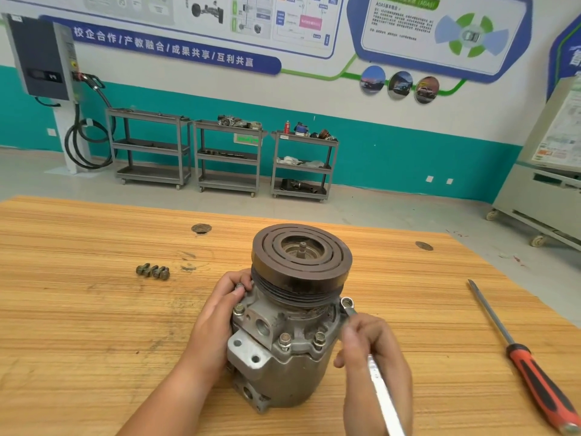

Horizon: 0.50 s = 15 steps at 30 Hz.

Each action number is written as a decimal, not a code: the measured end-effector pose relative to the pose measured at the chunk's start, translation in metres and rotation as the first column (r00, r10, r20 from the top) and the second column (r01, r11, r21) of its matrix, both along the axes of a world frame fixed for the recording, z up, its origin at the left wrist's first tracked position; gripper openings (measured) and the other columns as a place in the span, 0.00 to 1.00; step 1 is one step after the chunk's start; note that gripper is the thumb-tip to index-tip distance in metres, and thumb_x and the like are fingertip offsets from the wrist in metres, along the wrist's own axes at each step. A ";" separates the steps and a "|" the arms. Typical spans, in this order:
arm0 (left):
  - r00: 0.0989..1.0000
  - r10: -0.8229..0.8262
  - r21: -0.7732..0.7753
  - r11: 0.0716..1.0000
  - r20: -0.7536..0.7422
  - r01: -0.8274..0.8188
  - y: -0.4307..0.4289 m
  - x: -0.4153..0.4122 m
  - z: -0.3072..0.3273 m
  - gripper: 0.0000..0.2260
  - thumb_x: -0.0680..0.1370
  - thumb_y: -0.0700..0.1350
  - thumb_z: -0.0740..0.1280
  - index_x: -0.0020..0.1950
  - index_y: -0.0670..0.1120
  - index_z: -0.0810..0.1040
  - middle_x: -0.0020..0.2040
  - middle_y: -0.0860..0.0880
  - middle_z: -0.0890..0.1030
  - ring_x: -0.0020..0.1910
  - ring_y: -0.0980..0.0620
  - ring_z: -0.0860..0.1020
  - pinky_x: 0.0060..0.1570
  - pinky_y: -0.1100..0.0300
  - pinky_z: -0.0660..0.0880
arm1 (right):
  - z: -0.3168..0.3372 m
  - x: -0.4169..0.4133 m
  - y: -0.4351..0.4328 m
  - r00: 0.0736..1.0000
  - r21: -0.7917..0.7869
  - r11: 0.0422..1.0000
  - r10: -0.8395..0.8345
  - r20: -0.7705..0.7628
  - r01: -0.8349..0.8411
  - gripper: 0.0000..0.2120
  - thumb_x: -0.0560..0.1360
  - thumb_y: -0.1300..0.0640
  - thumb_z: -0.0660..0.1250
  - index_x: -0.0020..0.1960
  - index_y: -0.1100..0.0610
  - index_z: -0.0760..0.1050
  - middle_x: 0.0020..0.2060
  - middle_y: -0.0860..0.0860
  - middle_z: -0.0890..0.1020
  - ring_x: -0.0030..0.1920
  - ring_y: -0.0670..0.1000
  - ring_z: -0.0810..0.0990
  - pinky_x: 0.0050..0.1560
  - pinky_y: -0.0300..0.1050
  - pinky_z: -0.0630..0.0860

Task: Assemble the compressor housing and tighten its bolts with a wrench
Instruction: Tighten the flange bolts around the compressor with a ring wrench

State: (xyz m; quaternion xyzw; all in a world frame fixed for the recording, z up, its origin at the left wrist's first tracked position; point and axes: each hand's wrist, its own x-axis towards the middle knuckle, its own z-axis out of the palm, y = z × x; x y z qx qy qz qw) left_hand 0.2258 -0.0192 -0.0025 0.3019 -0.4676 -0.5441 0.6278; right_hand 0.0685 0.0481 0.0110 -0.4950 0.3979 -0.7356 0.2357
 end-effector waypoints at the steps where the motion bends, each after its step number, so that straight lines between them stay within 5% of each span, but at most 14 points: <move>1: 1.000 0.000 -0.002 1.000 -0.001 0.000 0.000 0.000 0.000 0.16 0.72 0.48 0.60 0.52 0.35 0.68 0.41 0.47 0.81 0.38 0.53 0.80 0.33 0.67 0.75 | -0.003 0.001 0.001 0.999 0.006 1.000 0.008 -0.031 -0.008 0.12 0.62 0.46 0.67 0.29 0.51 0.68 0.38 0.46 0.80 0.32 0.44 0.74 0.35 0.34 0.72; 5: 1.000 -0.001 -0.010 1.000 -0.004 0.001 -0.003 0.000 -0.002 0.15 0.73 0.47 0.60 0.51 0.36 0.68 0.41 0.47 0.81 0.37 0.53 0.80 0.32 0.67 0.75 | 0.008 -0.016 -0.003 0.966 -0.047 0.993 0.114 0.231 -0.106 0.14 0.68 0.51 0.64 0.26 0.53 0.76 0.33 0.47 0.81 0.32 0.43 0.77 0.32 0.35 0.74; 8: 1.000 -0.007 -0.008 1.000 -0.028 0.007 -0.004 0.001 -0.003 0.15 0.73 0.46 0.60 0.51 0.35 0.67 0.41 0.47 0.81 0.37 0.53 0.80 0.32 0.67 0.75 | 0.036 -0.046 -0.014 0.875 -0.118 0.949 0.315 0.367 -0.292 0.24 0.64 0.37 0.72 0.21 0.51 0.68 0.26 0.49 0.75 0.25 0.45 0.69 0.27 0.31 0.67; 12: 0.998 -0.020 0.007 1.000 -0.056 0.021 -0.004 0.000 -0.003 0.14 0.73 0.46 0.60 0.51 0.36 0.67 0.42 0.45 0.81 0.38 0.50 0.80 0.33 0.65 0.76 | 0.060 -0.078 -0.057 0.693 0.029 0.776 0.545 0.472 -0.631 0.27 0.66 0.33 0.65 0.21 0.51 0.64 0.19 0.45 0.66 0.22 0.44 0.53 0.20 0.34 0.54; 15: 0.998 -0.018 0.009 1.000 -0.058 0.019 -0.003 0.000 -0.003 0.15 0.73 0.46 0.60 0.51 0.35 0.67 0.42 0.45 0.80 0.37 0.51 0.80 0.32 0.66 0.76 | 0.062 -0.086 -0.090 0.539 0.088 0.584 0.666 0.516 -0.807 0.28 0.72 0.34 0.54 0.21 0.51 0.61 0.17 0.45 0.62 0.21 0.42 0.53 0.19 0.33 0.51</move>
